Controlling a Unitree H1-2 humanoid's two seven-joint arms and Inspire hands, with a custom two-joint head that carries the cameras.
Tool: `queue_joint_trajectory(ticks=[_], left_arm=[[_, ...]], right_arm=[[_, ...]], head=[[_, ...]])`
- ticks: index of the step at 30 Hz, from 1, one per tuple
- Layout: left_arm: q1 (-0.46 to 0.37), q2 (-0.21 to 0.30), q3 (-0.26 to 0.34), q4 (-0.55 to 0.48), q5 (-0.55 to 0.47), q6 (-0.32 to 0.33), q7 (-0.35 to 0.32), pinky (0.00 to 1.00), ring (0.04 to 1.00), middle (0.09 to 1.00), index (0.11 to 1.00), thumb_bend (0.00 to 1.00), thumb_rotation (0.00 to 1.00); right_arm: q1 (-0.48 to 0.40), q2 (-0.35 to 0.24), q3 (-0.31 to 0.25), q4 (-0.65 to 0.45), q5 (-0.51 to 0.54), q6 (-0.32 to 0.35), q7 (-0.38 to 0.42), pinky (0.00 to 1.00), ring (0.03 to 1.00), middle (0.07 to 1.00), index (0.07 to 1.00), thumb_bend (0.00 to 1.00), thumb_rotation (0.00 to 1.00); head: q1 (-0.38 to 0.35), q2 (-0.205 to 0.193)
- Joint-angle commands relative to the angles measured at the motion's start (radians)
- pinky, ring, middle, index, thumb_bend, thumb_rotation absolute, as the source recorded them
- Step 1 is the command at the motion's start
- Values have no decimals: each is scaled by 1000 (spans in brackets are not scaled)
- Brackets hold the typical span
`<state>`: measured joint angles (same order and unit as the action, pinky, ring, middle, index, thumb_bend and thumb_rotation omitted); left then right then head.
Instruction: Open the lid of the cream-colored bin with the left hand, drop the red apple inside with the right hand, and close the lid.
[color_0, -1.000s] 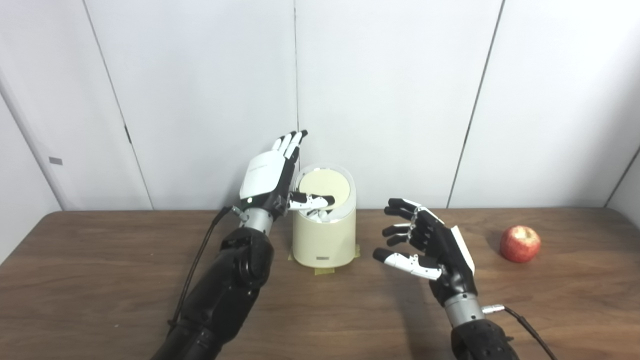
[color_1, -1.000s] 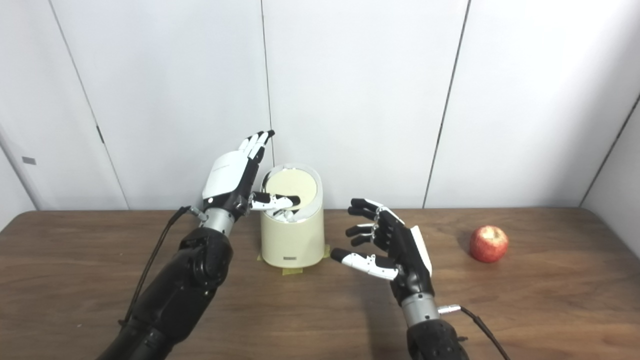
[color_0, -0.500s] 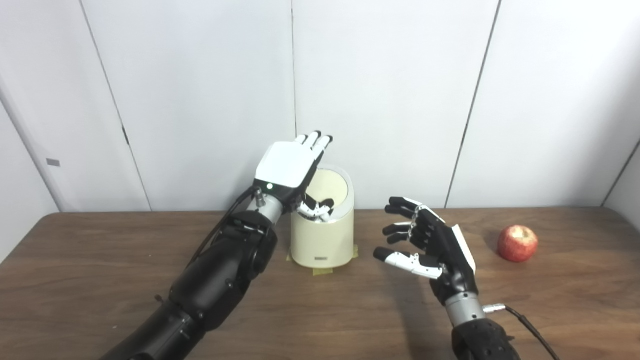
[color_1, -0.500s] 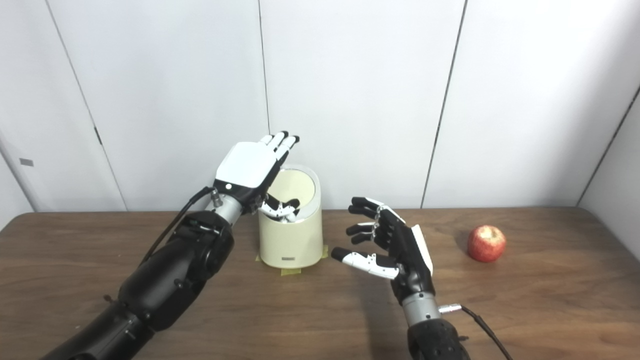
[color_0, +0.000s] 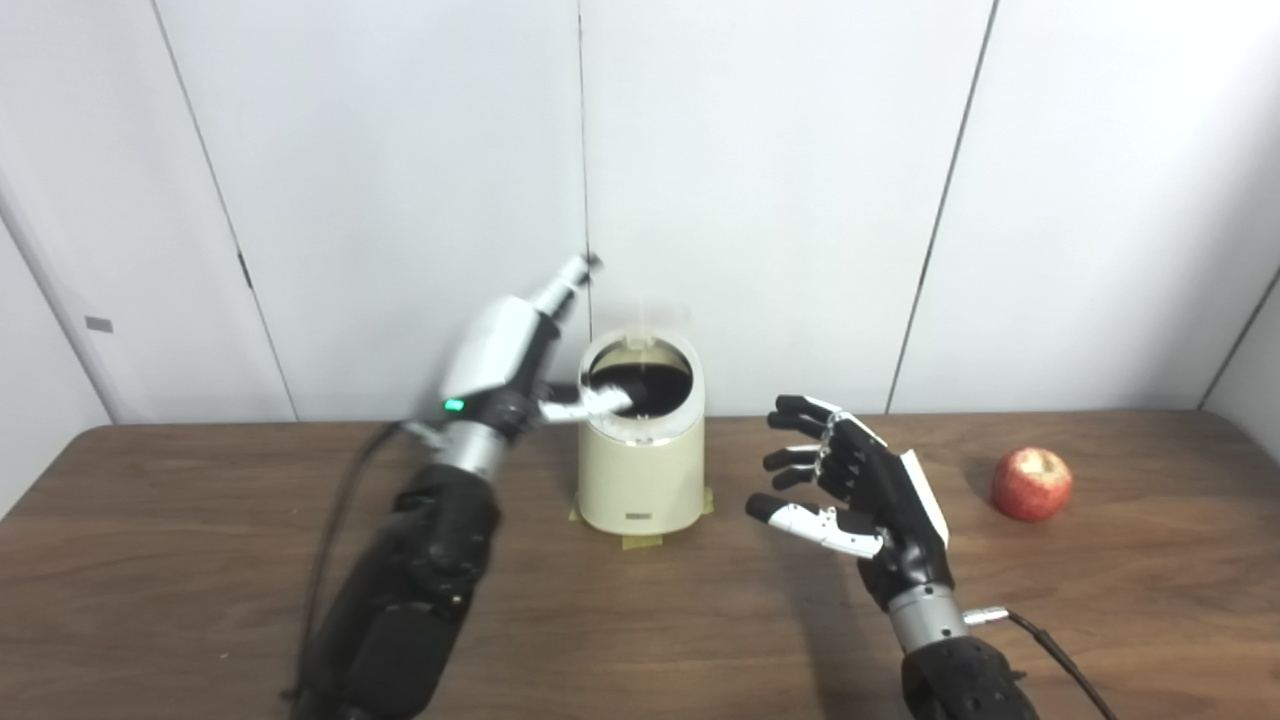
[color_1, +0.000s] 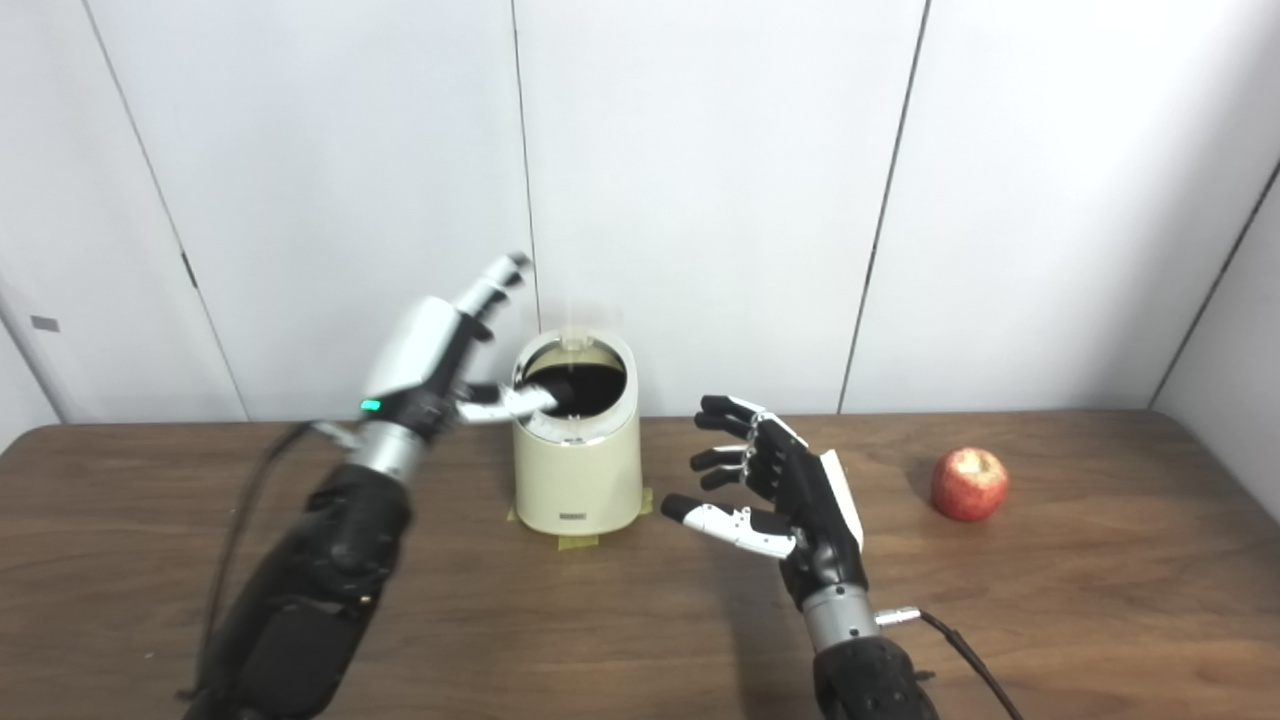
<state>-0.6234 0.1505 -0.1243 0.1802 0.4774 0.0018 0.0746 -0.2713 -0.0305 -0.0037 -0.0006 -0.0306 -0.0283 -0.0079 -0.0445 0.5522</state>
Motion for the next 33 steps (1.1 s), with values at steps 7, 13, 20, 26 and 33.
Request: queue_joint_trajectory(ticks=[7,13,20,26,33], left_arm=[[132,23,161,-143,-362,-7,-118,668,811,851,868,741,287],[257,65,193,-151,-416,-58,-141,715,752,804,843,739,317],[350,74,214,-139,-469,-117,-160,593,716,789,823,668,175],[356,77,214,-94,-478,-184,-165,566,685,764,793,650,114],[352,91,229,-74,-492,-211,-170,576,698,771,801,624,101]], right_arm=[[-45,-7,-7,-23,9,-42,2,502,581,726,728,779,188],[-42,-7,-7,-36,-2,-26,-6,511,581,725,722,786,183],[-43,-12,-12,-40,11,-21,2,491,583,731,743,804,204],[-75,-88,-25,-23,-12,-34,19,507,593,738,750,838,239],[-143,-238,-68,-64,-136,73,-5,550,643,752,744,818,214]], head=[[-1,1],[-14,5],[-48,3],[-126,-12],[-242,-63]])
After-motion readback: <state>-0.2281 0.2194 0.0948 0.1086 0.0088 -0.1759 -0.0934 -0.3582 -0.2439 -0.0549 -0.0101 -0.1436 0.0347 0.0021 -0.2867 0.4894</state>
